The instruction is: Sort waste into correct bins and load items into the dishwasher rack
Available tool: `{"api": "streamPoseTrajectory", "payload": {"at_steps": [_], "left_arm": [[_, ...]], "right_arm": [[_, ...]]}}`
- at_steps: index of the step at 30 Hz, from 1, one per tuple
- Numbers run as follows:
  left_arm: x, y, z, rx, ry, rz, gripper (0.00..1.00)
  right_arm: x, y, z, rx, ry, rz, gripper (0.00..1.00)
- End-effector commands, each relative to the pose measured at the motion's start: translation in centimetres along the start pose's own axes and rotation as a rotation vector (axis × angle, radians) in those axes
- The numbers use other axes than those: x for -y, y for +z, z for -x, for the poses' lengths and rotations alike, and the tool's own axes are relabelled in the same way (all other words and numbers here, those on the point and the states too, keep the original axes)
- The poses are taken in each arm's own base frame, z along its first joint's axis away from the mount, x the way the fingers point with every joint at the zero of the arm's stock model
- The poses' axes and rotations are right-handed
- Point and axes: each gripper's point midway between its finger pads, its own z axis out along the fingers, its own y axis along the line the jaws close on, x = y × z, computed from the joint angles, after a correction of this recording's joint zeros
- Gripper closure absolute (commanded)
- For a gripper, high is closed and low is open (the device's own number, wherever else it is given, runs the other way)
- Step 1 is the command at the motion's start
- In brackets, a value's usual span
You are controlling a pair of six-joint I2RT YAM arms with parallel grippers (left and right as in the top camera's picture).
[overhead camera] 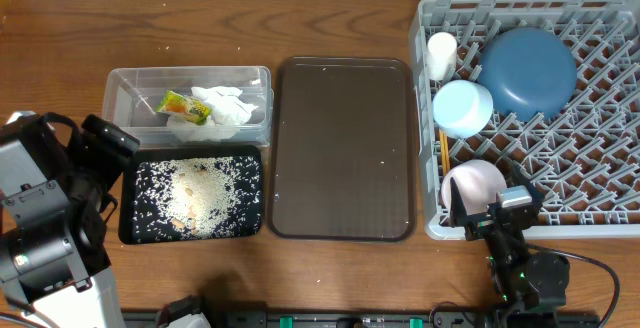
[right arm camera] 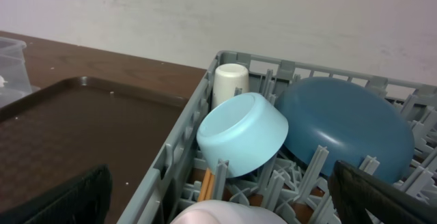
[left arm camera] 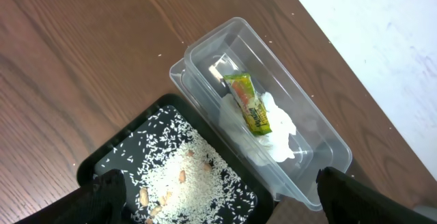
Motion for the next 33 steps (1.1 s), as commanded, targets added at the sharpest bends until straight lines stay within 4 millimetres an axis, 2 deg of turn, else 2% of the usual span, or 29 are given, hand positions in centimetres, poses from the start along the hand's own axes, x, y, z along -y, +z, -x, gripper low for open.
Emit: {"api": "streamPoseTrajectory", "payload": {"at_steps": [1, 7, 9, 15, 18, 20, 24, 29, 33], "left_arm": [[0.0, -0.1, 0.2, 0.008, 0.002, 0.001, 0.08], [-0.1, -0.1, 0.2, 0.005, 0.002, 0.003, 0.09], [0.0, -0.1, -0.5, -0.026, -0.006, -0.006, 0.09], [3.3, 0.5, -3.6, -0.224, -0.171, -0.181, 0.09], [5.0, 1.1, -5.7, -0.371, -0.298, -0.235, 0.08], [5.6, 1.2, -7.0, -0.418, -0.313, -0.235, 0.09], [6.9, 1.2, -8.7, -0.365, -0.209, -0.235, 0.08], [9.2, -0.2, -9.0, -0.19, -0.066, -0.333, 0.09], [9.3, -1.2, -9.5, -0.117, -0.051, -0.418, 0.09]], "right_arm": [[-0.2, 0.0, 0.0, 0.002, 0.011, 0.008, 0.01], [-0.2, 0.0, 0.0, 0.002, 0.011, 0.008, 0.01], [-0.2, 0.0, 0.0, 0.002, 0.011, 0.008, 0.01], [-0.2, 0.0, 0.0, 0.002, 0.011, 0.008, 0.01], [-0.2, 0.0, 0.0, 0.002, 0.011, 0.008, 0.01], [-0.2, 0.0, 0.0, 0.002, 0.011, 0.008, 0.01], [-0.2, 0.0, 0.0, 0.002, 0.011, 0.008, 0.01], [-0.2, 0.0, 0.0, 0.002, 0.011, 0.008, 0.01], [-0.2, 0.0, 0.0, 0.002, 0.011, 0.008, 0.01]]}}
